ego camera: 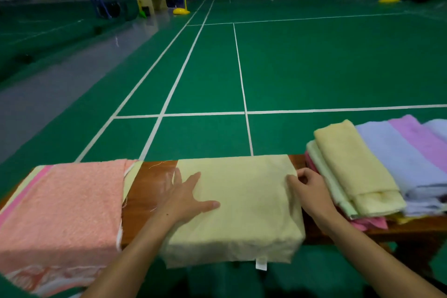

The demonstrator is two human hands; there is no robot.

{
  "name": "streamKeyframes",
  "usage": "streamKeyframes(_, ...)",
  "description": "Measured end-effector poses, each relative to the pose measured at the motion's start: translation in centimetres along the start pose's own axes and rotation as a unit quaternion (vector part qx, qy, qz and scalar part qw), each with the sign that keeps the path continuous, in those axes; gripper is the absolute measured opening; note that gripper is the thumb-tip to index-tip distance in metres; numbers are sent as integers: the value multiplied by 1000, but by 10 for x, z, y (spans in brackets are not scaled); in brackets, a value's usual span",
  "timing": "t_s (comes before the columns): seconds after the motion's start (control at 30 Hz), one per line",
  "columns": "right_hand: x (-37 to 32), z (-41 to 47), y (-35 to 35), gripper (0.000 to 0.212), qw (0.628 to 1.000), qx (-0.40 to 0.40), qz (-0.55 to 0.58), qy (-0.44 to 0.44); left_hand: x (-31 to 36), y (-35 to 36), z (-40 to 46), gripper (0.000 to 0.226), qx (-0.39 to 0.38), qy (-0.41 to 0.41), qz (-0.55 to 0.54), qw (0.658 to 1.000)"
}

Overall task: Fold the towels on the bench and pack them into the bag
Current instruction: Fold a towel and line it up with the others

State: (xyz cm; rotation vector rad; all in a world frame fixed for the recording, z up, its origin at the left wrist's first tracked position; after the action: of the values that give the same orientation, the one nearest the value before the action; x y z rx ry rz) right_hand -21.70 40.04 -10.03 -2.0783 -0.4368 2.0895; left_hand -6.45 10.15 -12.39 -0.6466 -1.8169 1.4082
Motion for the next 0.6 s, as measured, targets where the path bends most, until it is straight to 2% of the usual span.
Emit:
streamKeyframes(0.07,2,1,-1,5,1000,-9,5,3,4,-7,-1,114,32,-6,-22,999)
streamKeyframes(0.13,7,3,2,15,1000,-27,4,4,5,-12,-2,90,74,-33,-120,989)
streamKeyframes(0.23,11,5,3,48,999,-48,3,16,-4,-21,-1,64,119,-84,-289,946)
streamKeyframes(0.3,11,5,4,69,998,-61,-8,-7,-7,-28,-1,55,97,-115,-396,906)
streamKeyframes(0.33,9,4,4,71,997,-69,-18,-16,-7,-31,-1,53,70,-131,-440,886)
streamKeyframes(0.4,6,5,5,64,996,-76,-40,-24,-6,-38,0,47,11,-147,-479,865)
streamKeyframes(0.47,1,4,5,54,993,-94,-59,-25,-2,-44,-3,43,-22,-128,-469,874)
streamKeyframes(0.6,-3,3,2,46,992,-104,-63,-25,1,-47,-7,36,-11,-91,-442,892)
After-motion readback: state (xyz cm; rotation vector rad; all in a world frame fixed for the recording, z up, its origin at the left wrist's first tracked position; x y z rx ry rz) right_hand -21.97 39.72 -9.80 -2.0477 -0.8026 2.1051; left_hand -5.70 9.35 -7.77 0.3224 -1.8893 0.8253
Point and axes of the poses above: each hand's wrist, its own z-axis towards the middle knuckle, its own y-axis out of the palm, x = y × z, the point moved 3 cm from there along z, towards the middle knuckle, and after that the axes turned 10 degrees about x, right-handed, at the moved point
